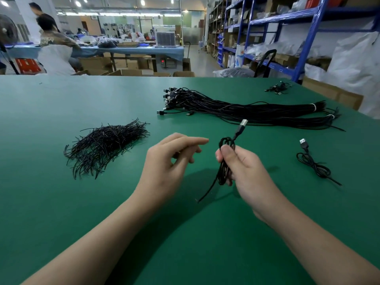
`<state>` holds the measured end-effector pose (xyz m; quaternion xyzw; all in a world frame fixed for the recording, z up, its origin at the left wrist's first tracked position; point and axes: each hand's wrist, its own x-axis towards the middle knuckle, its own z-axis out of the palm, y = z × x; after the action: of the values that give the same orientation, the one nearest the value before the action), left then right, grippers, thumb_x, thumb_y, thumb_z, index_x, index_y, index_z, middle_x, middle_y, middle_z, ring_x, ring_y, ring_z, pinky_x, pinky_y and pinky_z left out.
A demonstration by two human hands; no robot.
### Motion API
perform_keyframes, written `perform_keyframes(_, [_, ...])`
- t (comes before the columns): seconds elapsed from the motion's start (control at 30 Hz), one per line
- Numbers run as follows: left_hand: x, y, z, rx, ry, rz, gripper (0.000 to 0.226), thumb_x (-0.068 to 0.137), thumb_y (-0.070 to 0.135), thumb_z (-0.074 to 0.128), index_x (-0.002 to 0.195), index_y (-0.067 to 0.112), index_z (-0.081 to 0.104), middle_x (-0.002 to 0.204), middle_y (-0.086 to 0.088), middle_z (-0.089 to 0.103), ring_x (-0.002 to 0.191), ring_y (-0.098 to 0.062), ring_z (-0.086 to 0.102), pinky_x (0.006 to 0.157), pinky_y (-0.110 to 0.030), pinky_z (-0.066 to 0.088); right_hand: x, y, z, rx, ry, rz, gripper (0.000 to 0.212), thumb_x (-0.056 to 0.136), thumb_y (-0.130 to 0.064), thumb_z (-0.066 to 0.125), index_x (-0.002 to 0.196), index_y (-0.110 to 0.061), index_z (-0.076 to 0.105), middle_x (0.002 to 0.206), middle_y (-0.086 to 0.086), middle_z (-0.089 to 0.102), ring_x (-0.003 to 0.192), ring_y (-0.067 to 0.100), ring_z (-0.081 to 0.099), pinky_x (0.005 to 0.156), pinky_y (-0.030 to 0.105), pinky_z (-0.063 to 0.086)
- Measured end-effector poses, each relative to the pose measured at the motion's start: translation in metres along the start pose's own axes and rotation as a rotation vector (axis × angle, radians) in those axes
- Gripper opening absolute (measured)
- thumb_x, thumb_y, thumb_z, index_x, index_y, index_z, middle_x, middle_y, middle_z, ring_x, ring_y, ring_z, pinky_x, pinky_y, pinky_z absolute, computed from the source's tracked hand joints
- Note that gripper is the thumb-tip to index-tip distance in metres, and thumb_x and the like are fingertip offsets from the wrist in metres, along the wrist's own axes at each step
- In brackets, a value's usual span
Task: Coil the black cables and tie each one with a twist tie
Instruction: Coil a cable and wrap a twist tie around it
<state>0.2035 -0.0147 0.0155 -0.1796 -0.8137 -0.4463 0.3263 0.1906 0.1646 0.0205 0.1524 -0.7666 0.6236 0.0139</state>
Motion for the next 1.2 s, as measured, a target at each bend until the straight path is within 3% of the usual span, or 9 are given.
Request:
perform_keyframes(0.13, [-0.005,0.003,0.007,-0.204,-0.177,-0.228,0.022,0.099,0.036,0.058,0.088,0.040,0.076,0.069,0.015,0.059,0.063,0.000,0.047,0.063,-0.016,0.036,-0.006,0.000,0.006,-0.298,-0.109,-0.163,0.036,0.105,-0.040,0.043,0.079,-0.020,0.059,0.057,-0.018,0.050,0.053,0.002,0.043,0.051,0.019,0.034])
perform_keyframes(0.23, [-0.007,0.006,0.011,-0.357,-0.176,-0.305,0.017,0.098,0.027,0.065,0.102,0.024,0.080,0.072,0.009,0.066,0.069,-0.003,0.055,0.069,-0.013,0.042,-0.005,0.000,0.006,-0.416,-0.115,-0.214,0.036,0.105,-0.040,0.041,0.080,-0.020,0.059,0.072,-0.012,0.058,0.065,0.005,0.051,0.058,0.021,0.039])
perform_keyframes(0.4, [-0.007,0.001,0.006,-0.547,-0.248,-0.376,0.035,0.090,0.028,0.064,0.117,0.010,0.076,0.081,-0.001,0.062,0.080,-0.012,0.061,0.088,-0.022,0.049,-0.005,0.001,0.006,-0.454,-0.191,-0.206,0.036,0.104,-0.042,0.039,0.084,-0.020,0.059,0.094,-0.006,0.055,0.083,0.007,0.055,0.077,0.029,0.046])
perform_keyframes(0.47, [-0.006,0.000,0.003,-0.605,-0.311,-0.408,0.040,0.091,0.032,0.062,0.118,0.005,0.073,0.075,0.004,0.063,0.072,-0.008,0.062,0.083,-0.018,0.048,-0.007,0.000,0.005,-0.228,-0.344,-0.097,0.041,0.102,-0.046,0.037,0.087,-0.012,0.054,0.084,-0.001,0.065,0.075,0.016,0.062,0.073,0.035,0.053])
perform_keyframes(0.57, [-0.005,-0.001,0.000,-0.687,-0.424,-0.457,0.070,0.085,0.059,0.063,0.119,-0.002,0.068,0.073,0.012,0.071,0.079,-0.024,0.060,0.099,-0.058,0.042,-0.012,-0.004,0.008,0.418,-0.605,0.091,0.034,0.106,-0.038,0.038,0.083,-0.014,0.048,0.061,0.002,0.046,0.049,0.017,0.049,0.056,0.031,0.052])
perform_keyframes(0.63, [-0.005,0.000,0.001,-0.729,-0.422,-0.453,0.068,0.078,0.070,0.067,0.110,0.011,0.076,0.074,0.013,0.069,0.091,-0.031,0.048,0.098,-0.056,0.035,-0.012,-0.005,0.009,0.568,-0.658,0.152,0.036,0.107,-0.040,0.039,0.081,-0.018,0.052,0.061,-0.003,0.033,0.047,0.011,0.033,0.050,0.026,0.046])
perform_keyframes(0.8, [-0.004,-0.001,0.007,-0.785,-0.321,-0.495,0.033,0.085,0.055,0.067,0.092,0.026,0.079,0.065,0.006,0.062,0.084,-0.030,0.038,0.090,-0.045,0.029,-0.009,-0.005,0.007,0.644,-0.671,0.231,0.038,0.104,-0.047,0.043,0.079,-0.021,0.054,0.063,-0.005,0.024,0.050,0.009,0.021,0.045,0.018,0.032])
perform_keyframes(1.03, [-0.003,-0.001,0.005,-0.704,-0.214,-0.543,0.033,0.079,0.055,0.066,0.087,0.025,0.078,0.061,0.005,0.050,0.070,-0.017,0.041,0.084,-0.042,0.028,-0.007,0.000,0.007,0.639,-0.600,0.283,0.029,0.105,-0.034,0.045,0.096,-0.012,0.061,0.070,-0.003,0.033,0.060,0.011,0.027,0.053,0.022,0.033])
perform_keyframes(1.2, [-0.005,-0.003,0.009,-0.634,-0.134,-0.569,0.029,0.086,0.052,0.069,0.088,0.025,0.078,0.065,0.007,0.055,0.080,-0.023,0.043,0.083,-0.041,0.034,-0.008,0.001,0.015,0.430,-0.502,0.211,0.030,0.101,-0.041,0.044,0.091,-0.013,0.053,0.064,-0.007,0.033,0.052,0.009,0.027,0.046,0.021,0.035])
